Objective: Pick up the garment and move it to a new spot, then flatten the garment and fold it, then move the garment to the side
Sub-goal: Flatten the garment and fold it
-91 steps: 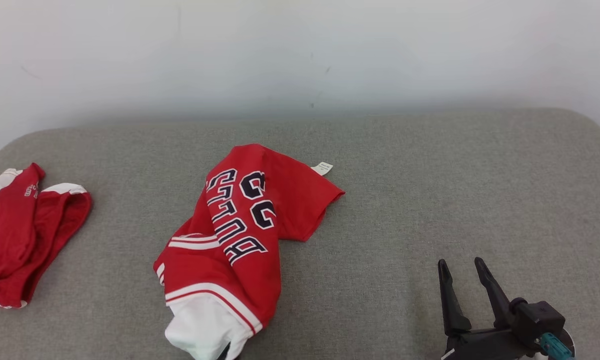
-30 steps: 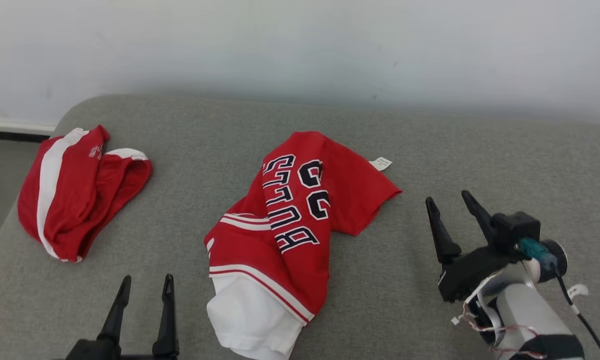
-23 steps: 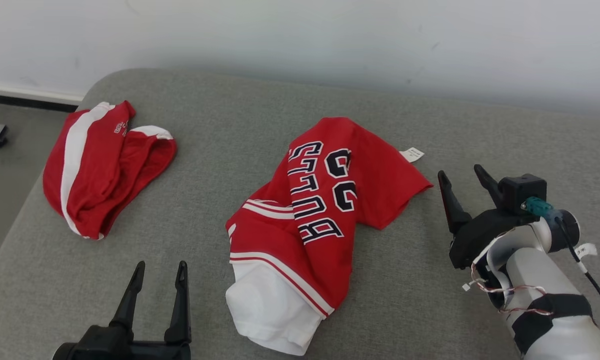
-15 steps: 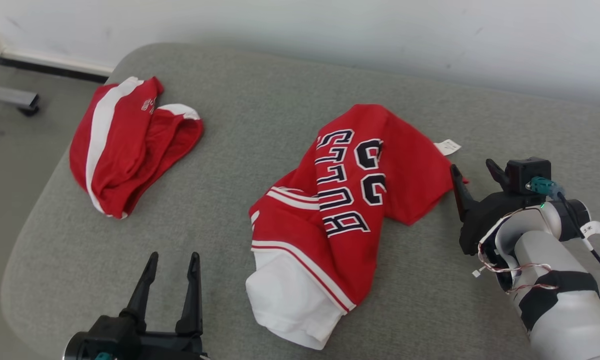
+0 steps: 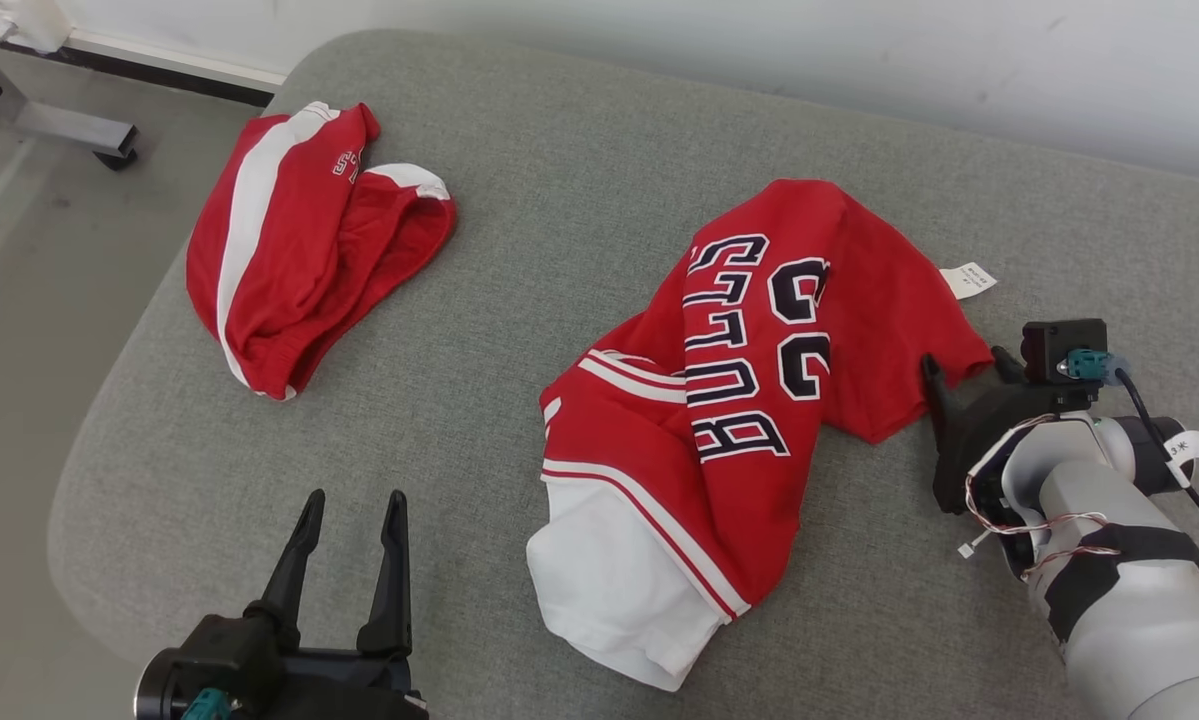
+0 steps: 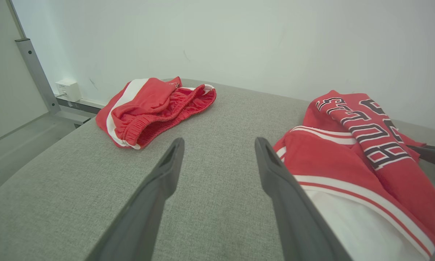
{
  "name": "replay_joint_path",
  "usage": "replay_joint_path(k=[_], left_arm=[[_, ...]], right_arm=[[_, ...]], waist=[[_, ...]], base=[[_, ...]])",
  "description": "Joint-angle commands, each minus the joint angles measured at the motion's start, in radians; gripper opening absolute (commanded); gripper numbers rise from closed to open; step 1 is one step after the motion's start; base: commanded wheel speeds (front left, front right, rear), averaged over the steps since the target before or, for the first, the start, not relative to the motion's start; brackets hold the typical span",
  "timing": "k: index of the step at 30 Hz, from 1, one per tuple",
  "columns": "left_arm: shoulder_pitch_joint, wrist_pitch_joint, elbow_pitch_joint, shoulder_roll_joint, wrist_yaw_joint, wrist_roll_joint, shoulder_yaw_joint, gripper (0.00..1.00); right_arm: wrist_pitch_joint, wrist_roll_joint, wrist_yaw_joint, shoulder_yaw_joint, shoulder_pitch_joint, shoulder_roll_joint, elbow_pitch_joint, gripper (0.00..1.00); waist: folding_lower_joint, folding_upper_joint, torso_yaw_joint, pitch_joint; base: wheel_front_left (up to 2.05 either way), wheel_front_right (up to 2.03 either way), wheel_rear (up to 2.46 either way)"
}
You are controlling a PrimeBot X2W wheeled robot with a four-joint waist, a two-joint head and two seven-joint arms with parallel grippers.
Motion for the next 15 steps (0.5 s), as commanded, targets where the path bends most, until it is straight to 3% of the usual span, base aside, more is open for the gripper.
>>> replay_joint_path(k=[1,7,15], left_arm=[[-0.008,-0.004,0.007,-0.002,-0.003,-0.004,0.001,1.0],[0.0,-0.004,0.012,-0.002,0.002,0.005,0.017,1.0],[0.055,-0.004,0.024,-0.001,-0.002,0.031,0.055,1.0]], right_arm=[[0.006,-0.002,-0.002,0.005,0.005,0.012,0.015,0.0],[-0.078,0.017,-0.002,0.018,-0.022,0.01,-0.007,0.0],[-0.129,0.056,-0.002,0.063,-0.016,-0.051,-0.061,0.0]], waist=[[-0.0001,-0.0001,-0.004,-0.002],[-0.0001,-0.0001,-0.036,-0.024],[-0.0001,-0.0001,-0.135,-0.11]], base=[[0.0,0.0,0.0],[0.0,0.0,0.0],[0.0,0.0,0.0]])
